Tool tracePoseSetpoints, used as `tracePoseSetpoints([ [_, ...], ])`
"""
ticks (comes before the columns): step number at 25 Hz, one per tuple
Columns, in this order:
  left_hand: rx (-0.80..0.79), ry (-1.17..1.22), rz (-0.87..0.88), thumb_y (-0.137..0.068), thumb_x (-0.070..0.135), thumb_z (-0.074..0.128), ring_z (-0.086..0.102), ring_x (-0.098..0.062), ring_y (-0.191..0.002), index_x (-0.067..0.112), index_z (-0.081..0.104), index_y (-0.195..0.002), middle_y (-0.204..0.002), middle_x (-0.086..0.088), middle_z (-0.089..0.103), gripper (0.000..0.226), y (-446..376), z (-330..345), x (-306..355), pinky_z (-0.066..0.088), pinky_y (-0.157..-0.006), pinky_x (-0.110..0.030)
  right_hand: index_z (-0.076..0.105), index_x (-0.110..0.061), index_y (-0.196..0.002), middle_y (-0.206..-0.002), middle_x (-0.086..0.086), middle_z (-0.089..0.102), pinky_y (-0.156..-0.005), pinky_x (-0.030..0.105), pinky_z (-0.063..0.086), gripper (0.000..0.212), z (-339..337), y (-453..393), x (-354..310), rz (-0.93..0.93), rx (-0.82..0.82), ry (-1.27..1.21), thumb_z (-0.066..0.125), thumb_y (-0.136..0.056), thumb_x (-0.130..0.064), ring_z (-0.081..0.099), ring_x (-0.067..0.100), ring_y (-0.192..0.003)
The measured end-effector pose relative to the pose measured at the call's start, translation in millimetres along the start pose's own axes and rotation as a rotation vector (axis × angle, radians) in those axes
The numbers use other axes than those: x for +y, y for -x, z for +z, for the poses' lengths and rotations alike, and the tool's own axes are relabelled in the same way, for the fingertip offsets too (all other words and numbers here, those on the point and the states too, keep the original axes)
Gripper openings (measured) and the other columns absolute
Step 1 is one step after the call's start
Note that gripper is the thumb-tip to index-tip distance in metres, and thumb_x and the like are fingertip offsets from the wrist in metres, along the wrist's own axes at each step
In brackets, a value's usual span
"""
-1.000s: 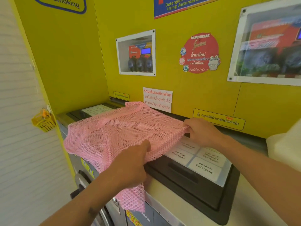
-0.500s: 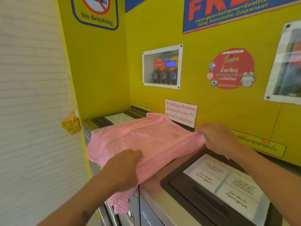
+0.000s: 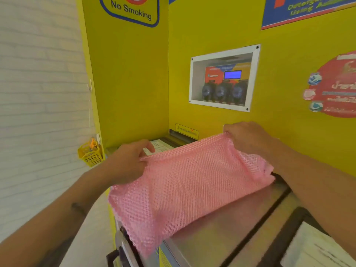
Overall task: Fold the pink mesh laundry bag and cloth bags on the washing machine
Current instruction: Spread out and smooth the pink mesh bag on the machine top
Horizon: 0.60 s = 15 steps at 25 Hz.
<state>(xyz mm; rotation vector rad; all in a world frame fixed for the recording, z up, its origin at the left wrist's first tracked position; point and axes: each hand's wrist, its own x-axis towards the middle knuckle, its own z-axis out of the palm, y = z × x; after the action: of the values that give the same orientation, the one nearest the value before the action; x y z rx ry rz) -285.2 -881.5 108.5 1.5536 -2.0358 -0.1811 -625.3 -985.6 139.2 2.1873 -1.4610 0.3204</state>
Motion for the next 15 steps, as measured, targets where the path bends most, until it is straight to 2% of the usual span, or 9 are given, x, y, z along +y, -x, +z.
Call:
tracePoseSetpoints([
  [2,0.034,-0.023,0.031,-0.087,0.003,0.055,0.06,-0.017,-0.079,0.028,0.057,-0.111,-0.087,0.003,0.064,0.035,-39.7,3.8,-36.0,0.047,-0.064,-0.032,0.062,-0.021,-0.104,-0.095,0.006,0.07,-0.063,0.033,0.043,0.013,18.8,-45.2,-7.6,-0.001,-0.037,0.025,0.054,-0.096,-0.015,0.064,0.027,-0.085],
  [5,0.027,-0.029,0.025,-0.086,0.0,0.055,0.059,-0.019,-0.084,0.027,0.056,-0.12,-0.097,-0.002,0.066,0.044,-95.2,16.2,-88.1,0.042,-0.063,-0.03,0.062,-0.02,-0.102,-0.096,0.006,0.068,-0.062,0.032,0.04,0.012,53.9,-108.0,-22.2,0.005,-0.11,0.061,0.054,-0.095,-0.015,0.06,0.023,-0.082],
  [7,-0.003,-0.03,-0.014,-0.084,0.0,0.053,0.06,-0.021,-0.088,0.029,0.054,-0.122,-0.106,-0.004,0.067,0.048,-124.6,29.8,-122.0,0.045,-0.065,-0.031,0.062,-0.02,-0.1,-0.097,0.004,0.068,-0.063,0.032,0.04,0.01,79.3,-144.0,-36.4,0.01,-0.147,0.029,0.053,-0.096,-0.017,0.056,0.02,-0.08],
  [9,-0.085,-0.059,-0.07,-0.084,0.005,0.054,0.061,-0.021,-0.097,0.031,0.052,-0.124,-0.117,-0.003,0.066,0.047,-142.1,45.3,-150.5,0.053,-0.077,-0.035,0.063,-0.02,-0.101,-0.1,0.004,0.067,-0.065,0.033,0.042,0.012,106.7,-167.7,-50.9,0.025,-0.203,-0.018,0.052,-0.097,-0.02,0.058,0.021,-0.084],
  [12,-0.266,-0.261,-0.141,-0.086,0.017,0.054,0.049,-0.019,-0.117,0.037,0.042,-0.135,-0.135,0.003,0.051,0.054,-150.7,63.6,-172.8,0.049,-0.096,-0.04,0.063,-0.021,-0.106,-0.109,0.003,0.063,-0.067,0.031,0.04,0.016,145.4,-185.5,-67.2,0.079,-0.409,-0.095,0.052,-0.095,-0.021,0.056,0.022,-0.09],
  [15,-0.129,-0.303,-0.079,-0.087,0.02,0.052,0.027,-0.018,-0.138,0.043,0.028,-0.144,-0.15,0.009,0.03,0.066,-150.8,73.2,-150.1,0.027,-0.116,-0.047,0.061,-0.025,-0.119,-0.115,-0.001,0.055,-0.078,0.031,0.044,0.029,155.2,-192.7,-65.3,0.154,-0.529,-0.21,0.058,-0.091,-0.027,0.054,0.021,-0.101],
])
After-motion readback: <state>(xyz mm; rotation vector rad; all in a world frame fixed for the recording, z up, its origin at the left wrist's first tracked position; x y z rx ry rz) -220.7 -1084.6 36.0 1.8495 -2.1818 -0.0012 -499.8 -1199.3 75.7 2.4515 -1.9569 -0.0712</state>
